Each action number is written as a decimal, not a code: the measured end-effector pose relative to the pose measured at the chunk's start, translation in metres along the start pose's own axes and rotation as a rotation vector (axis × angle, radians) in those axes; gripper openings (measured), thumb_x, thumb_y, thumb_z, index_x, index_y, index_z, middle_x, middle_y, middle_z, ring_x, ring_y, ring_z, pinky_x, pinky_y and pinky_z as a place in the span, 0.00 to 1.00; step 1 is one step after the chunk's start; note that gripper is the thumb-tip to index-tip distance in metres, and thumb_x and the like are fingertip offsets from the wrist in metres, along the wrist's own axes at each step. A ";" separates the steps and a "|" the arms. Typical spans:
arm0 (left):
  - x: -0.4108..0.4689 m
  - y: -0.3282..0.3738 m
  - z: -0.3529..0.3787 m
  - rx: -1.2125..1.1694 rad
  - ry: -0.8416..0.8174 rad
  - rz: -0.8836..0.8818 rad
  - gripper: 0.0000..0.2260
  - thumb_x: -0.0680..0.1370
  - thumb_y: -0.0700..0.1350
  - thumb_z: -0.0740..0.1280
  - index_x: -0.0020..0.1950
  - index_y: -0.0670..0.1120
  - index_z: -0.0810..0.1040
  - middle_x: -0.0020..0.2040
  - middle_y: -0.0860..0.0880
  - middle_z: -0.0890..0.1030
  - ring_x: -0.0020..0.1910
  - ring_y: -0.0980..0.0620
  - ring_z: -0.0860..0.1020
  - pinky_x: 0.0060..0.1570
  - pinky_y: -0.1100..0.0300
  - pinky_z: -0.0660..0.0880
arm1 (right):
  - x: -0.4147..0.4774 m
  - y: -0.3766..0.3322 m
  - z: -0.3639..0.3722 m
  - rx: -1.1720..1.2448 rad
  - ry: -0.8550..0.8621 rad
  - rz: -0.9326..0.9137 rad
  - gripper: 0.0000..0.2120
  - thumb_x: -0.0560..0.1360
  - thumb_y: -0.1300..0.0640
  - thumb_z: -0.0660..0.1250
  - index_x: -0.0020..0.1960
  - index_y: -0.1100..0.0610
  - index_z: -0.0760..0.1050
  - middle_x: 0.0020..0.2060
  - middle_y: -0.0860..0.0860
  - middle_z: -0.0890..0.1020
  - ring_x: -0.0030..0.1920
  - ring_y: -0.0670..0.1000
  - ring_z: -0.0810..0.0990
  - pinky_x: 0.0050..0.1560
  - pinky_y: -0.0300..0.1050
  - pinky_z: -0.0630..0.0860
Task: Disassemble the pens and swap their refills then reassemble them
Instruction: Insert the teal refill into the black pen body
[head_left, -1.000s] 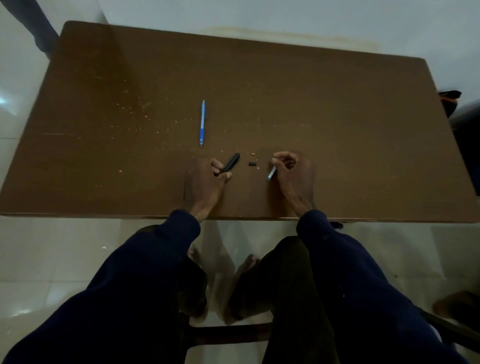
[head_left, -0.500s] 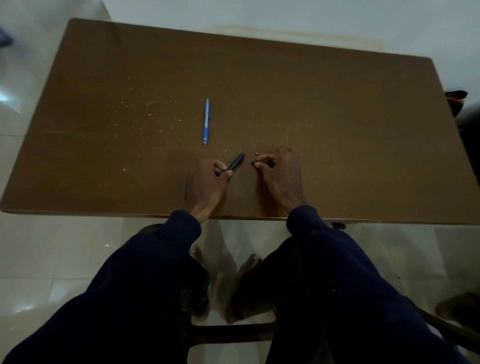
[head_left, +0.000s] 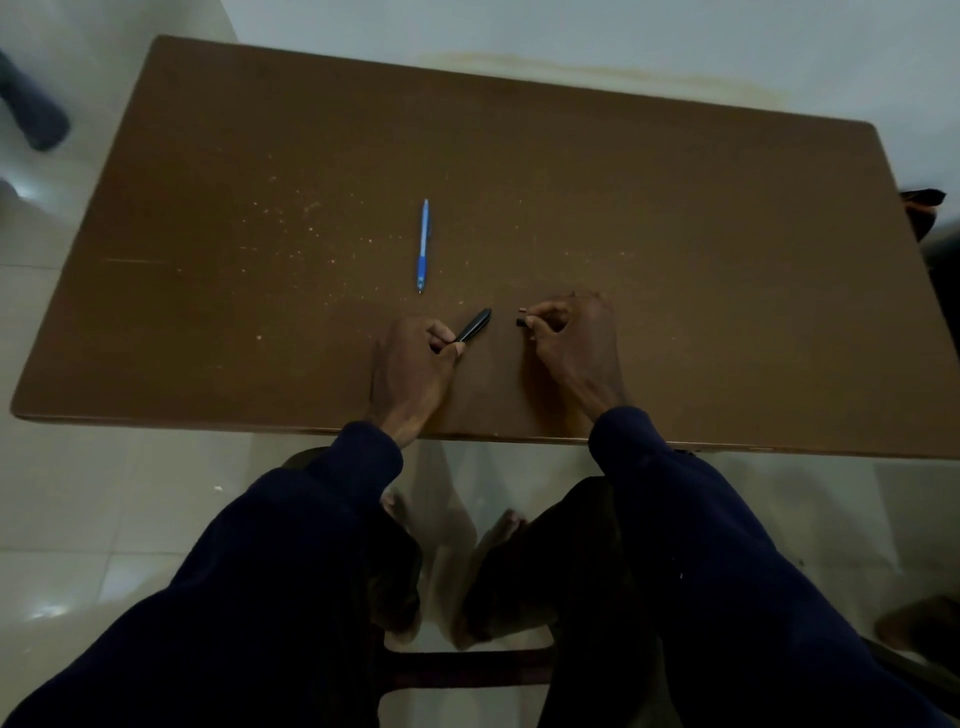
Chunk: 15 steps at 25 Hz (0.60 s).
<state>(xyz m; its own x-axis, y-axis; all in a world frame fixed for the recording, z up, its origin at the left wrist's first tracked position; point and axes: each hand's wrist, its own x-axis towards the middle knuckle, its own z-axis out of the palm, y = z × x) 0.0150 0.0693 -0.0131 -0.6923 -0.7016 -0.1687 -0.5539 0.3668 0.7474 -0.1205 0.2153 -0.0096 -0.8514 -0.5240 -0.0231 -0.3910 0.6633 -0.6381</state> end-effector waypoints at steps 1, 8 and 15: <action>0.000 0.000 0.000 0.002 0.000 -0.001 0.09 0.75 0.48 0.76 0.42 0.58 0.77 0.35 0.63 0.76 0.35 0.66 0.76 0.31 0.74 0.66 | 0.002 -0.001 0.001 0.009 0.006 -0.003 0.07 0.78 0.54 0.73 0.53 0.54 0.86 0.49 0.51 0.85 0.54 0.56 0.81 0.57 0.57 0.80; 0.000 -0.001 -0.003 0.010 -0.004 0.000 0.04 0.75 0.48 0.75 0.46 0.54 0.81 0.37 0.62 0.76 0.37 0.67 0.75 0.31 0.75 0.67 | 0.014 -0.010 0.012 -0.011 -0.021 0.013 0.04 0.79 0.55 0.72 0.50 0.54 0.85 0.48 0.51 0.84 0.54 0.53 0.80 0.60 0.54 0.79; -0.004 0.001 -0.005 -0.030 -0.013 -0.002 0.03 0.77 0.46 0.74 0.48 0.49 0.82 0.38 0.61 0.75 0.37 0.66 0.74 0.34 0.82 0.66 | 0.026 -0.015 0.000 0.040 -0.132 0.083 0.05 0.76 0.60 0.75 0.43 0.53 0.81 0.37 0.48 0.82 0.38 0.46 0.82 0.42 0.44 0.82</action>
<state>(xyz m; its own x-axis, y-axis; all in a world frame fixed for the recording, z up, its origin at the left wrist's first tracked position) 0.0191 0.0691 -0.0080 -0.6974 -0.6940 -0.1787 -0.5413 0.3467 0.7660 -0.1368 0.1923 -0.0006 -0.8262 -0.5352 -0.1762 -0.3044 0.6870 -0.6598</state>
